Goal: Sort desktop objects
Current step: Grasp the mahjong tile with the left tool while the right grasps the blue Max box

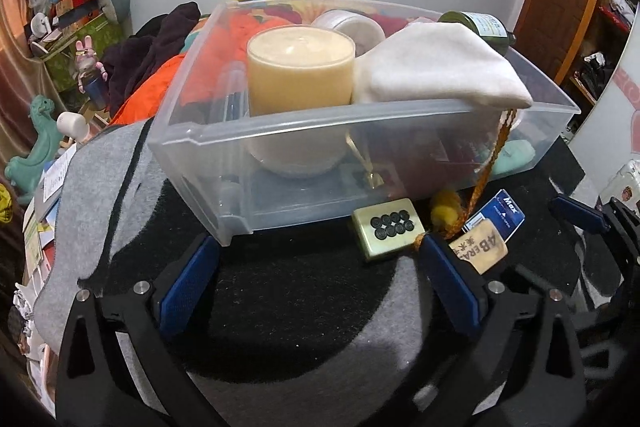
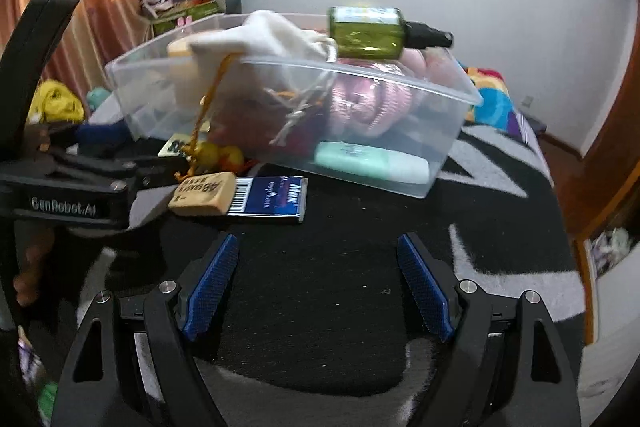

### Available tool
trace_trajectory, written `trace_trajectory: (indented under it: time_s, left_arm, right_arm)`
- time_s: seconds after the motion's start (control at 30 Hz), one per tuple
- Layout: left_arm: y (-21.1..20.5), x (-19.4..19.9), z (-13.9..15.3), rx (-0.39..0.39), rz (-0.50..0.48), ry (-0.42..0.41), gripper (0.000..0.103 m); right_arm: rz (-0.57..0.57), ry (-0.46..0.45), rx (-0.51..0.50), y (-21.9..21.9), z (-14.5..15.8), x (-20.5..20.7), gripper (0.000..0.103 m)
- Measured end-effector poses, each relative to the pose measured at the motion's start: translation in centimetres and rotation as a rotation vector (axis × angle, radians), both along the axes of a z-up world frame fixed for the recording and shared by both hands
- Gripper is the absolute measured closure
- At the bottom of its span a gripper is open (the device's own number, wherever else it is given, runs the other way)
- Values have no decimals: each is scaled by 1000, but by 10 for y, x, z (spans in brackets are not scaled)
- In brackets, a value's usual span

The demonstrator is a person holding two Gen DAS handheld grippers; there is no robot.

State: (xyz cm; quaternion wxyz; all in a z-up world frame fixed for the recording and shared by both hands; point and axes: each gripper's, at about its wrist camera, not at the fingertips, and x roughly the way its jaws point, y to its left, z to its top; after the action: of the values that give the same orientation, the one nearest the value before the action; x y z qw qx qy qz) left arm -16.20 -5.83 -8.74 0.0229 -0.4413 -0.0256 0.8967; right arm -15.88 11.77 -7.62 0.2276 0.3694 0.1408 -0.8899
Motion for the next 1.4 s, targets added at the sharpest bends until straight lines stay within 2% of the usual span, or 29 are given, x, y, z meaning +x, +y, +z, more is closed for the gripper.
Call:
trace_trajectory:
  time_s: [0.1, 0.33, 0.57, 0.6, 0.67, 0.7, 0.87, 0.9, 0.97, 1.03, 1.4]
  left_arm:
    - [2, 0, -1, -14, 3, -3, 0]
    - [17, 1, -4, -103, 4, -15, 0]
    - [1, -4, -3, 5, 15, -43, 1]
    - [0, -4, -2, 4, 22, -40, 4]
    - [0, -1, 0, -28, 42, -26, 18]
    - [0, 0, 0, -40, 54, -20, 20]
    - [-6, 3, 3, -15, 88, -3, 34]
    - [-8, 3, 3, -5, 92, 0, 34]
    - [-10, 4, 6, 13, 98, 6, 37]
    - [-14, 2, 6, 23, 103, 10, 40]
    - [-25, 2, 4, 53, 112, 33, 45]
  right_arm:
    - [12, 24, 25, -5, 0, 5, 23]
    - [16, -57, -20, 1, -2, -6, 23]
    - [-29, -30, 11, -8, 2, -9, 23]
    - [-34, -35, 6, -9, 4, -10, 23]
    - [-22, -97, -43, -12, 4, -17, 23]
    - [-18, -116, -54, -14, 3, -20, 23]
    - [-27, -87, -23, -26, 0, -21, 23]
    - [-28, -78, -20, -27, -1, -20, 25]
    - [-15, -58, -16, -31, 0, -15, 37]
    - [-21, -24, -9, -29, 3, -10, 58]
    - [-64, -6, -125, -6, 11, -3, 59]
